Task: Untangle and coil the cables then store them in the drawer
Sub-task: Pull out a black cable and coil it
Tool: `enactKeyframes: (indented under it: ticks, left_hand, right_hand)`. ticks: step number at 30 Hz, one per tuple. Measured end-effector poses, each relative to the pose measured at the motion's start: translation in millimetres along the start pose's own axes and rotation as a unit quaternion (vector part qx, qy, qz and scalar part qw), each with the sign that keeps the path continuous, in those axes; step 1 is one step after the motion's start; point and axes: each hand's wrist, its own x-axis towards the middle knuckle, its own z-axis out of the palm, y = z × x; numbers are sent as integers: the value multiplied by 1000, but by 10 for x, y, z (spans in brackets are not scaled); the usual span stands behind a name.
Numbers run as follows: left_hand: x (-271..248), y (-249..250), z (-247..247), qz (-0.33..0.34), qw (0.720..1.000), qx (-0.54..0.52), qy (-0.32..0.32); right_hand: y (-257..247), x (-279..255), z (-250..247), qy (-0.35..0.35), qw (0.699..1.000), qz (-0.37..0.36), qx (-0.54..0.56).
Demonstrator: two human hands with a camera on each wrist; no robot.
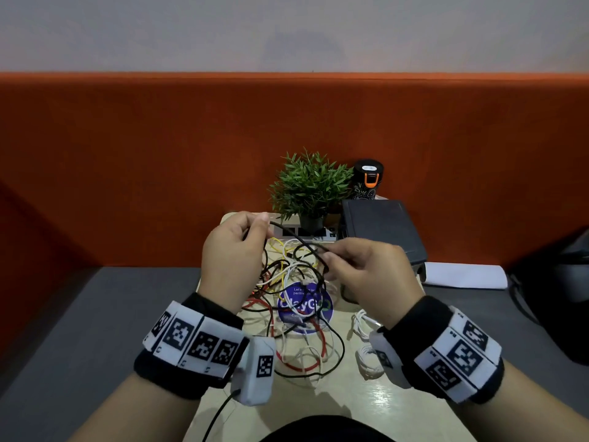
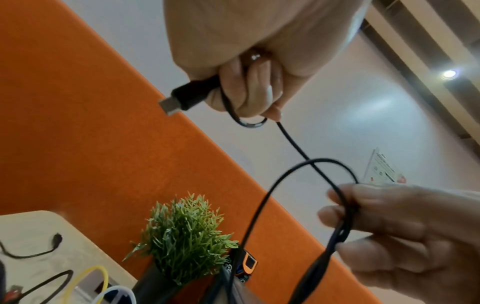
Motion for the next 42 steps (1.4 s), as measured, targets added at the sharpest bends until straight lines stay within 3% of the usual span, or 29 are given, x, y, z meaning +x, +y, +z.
enactKeyframes:
  ticks: [6, 12, 16, 19, 22, 24, 26, 30, 32, 35, 39, 42]
  left_hand:
    - [129, -143, -111, -32, 999, 9, 37]
    - [296, -300, -269, -52, 994, 28, 92]
    - [319, -349, -272, -74, 991, 6, 112]
    - [246, -296, -204, -81, 992, -42, 82]
    - [139, -210, -112, -55, 994, -92, 23]
    - [93, -161, -74, -30, 994, -109, -12]
    - [61, -106, -48, -3, 992, -117, -44]
    - [43, -6, -13, 22, 991, -111, -76]
    - [72, -8, 1, 9, 991, -108, -78]
    - [116, -77, 42, -43, 991, -102, -80]
    - [69, -165, 111, -97, 986, -81, -106]
    - [-53, -186, 191, -112, 977, -52, -175]
  right_hand:
    - [-22, 60, -227, 80, 961, 57, 258]
    - [113, 96, -368, 84, 917, 97, 377]
    - [140, 70, -303, 42, 918, 62, 390]
    - [153, 63, -248, -24, 933, 34, 359]
    - [158, 33, -201, -86, 963, 24, 256]
    - [135, 12, -160, -125, 984, -2, 130]
    - [136, -9, -102, -141, 990, -19, 23]
    - [80, -37, 4, -158, 987, -27, -33]
    - [72, -56, 24, -182, 983, -17, -28]
    - [34, -62, 23, -201, 977, -1, 68]
    - [7, 9, -25, -155, 966, 3, 207]
    - [-3, 75, -74, -95, 961, 4, 261]
